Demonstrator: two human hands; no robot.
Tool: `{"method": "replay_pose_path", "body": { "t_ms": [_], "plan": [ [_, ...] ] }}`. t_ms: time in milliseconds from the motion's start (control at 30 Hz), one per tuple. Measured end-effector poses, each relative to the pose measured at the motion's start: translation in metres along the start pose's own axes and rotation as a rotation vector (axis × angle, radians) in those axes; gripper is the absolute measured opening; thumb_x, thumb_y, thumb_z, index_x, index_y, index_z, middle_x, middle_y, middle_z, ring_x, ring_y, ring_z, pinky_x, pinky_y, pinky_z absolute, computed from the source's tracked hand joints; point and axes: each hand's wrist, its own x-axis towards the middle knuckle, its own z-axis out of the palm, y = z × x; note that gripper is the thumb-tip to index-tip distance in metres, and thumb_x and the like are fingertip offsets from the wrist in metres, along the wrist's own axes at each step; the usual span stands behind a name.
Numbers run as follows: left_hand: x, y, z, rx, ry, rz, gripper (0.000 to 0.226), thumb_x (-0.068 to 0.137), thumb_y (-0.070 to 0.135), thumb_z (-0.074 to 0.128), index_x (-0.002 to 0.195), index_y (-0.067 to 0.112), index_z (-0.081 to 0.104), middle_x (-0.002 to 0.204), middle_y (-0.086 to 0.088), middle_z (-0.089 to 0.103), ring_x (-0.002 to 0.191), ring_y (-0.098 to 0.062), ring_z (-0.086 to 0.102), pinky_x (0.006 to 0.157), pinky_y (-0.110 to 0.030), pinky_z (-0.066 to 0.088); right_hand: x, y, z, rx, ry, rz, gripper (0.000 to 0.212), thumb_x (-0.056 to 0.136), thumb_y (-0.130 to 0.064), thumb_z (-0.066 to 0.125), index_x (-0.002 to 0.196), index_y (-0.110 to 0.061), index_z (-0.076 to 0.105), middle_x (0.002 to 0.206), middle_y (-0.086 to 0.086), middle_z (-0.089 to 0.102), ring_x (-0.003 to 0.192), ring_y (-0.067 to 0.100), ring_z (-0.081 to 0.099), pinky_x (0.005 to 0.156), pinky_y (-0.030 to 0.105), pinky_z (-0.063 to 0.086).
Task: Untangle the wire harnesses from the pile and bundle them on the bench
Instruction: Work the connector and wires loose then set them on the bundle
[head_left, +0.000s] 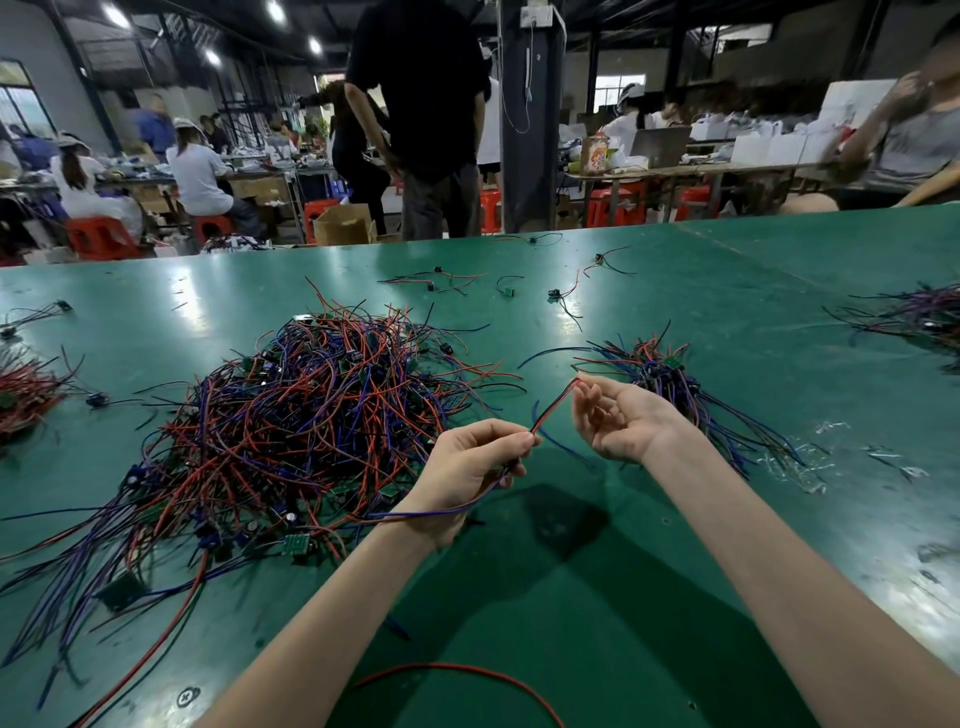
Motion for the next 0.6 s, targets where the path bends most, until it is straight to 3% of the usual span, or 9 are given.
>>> {"method": "replay_pose_path", "body": {
  "t_ms": [167,367,600],
  "plan": [
    [0.001,0.000,-0.001,-0.022,-0.004,-0.022,0.029,0.084,-0.001,0.062,0.061,0.013,0.073,0.067,-0.005,0.066,0.049,-0.010,0.055,0.046,-0.016,0.040,0.004,0.000,0.000,-0.037,-0.002,-0.064,0.030,0.089,-0.004,0.060,0.062,0.007,0.058,0.045,0.009,0.057,0.033,0.011,0.054,0.037,0.025,0.051],
    [-0.001,0.000,-0.003,0.009,-0.009,-0.059,0.019,0.085,-0.002,0.061,0.071,0.005,0.070,0.060,-0.002,0.065,0.046,-0.009,0.053,0.045,-0.016,0.040,0.013,-0.004,-0.004,-0.474,0.006,-0.440,0.023,0.092,-0.007,0.058,0.073,0.007,0.059,0.047,0.010,0.060,0.037,0.011,0.055,0.046,0.027,0.055],
    [0.000,0.001,-0.004,0.021,0.007,-0.066,0.018,0.087,-0.001,0.061,0.072,0.004,0.070,0.063,-0.004,0.064,0.048,-0.010,0.053,0.046,-0.016,0.041,0.012,-0.007,-0.009,-0.599,-0.031,-0.523,0.021,0.092,-0.009,0.058,0.077,0.005,0.063,0.056,0.011,0.067,0.042,0.013,0.059,0.049,0.027,0.055]
  ]
}}
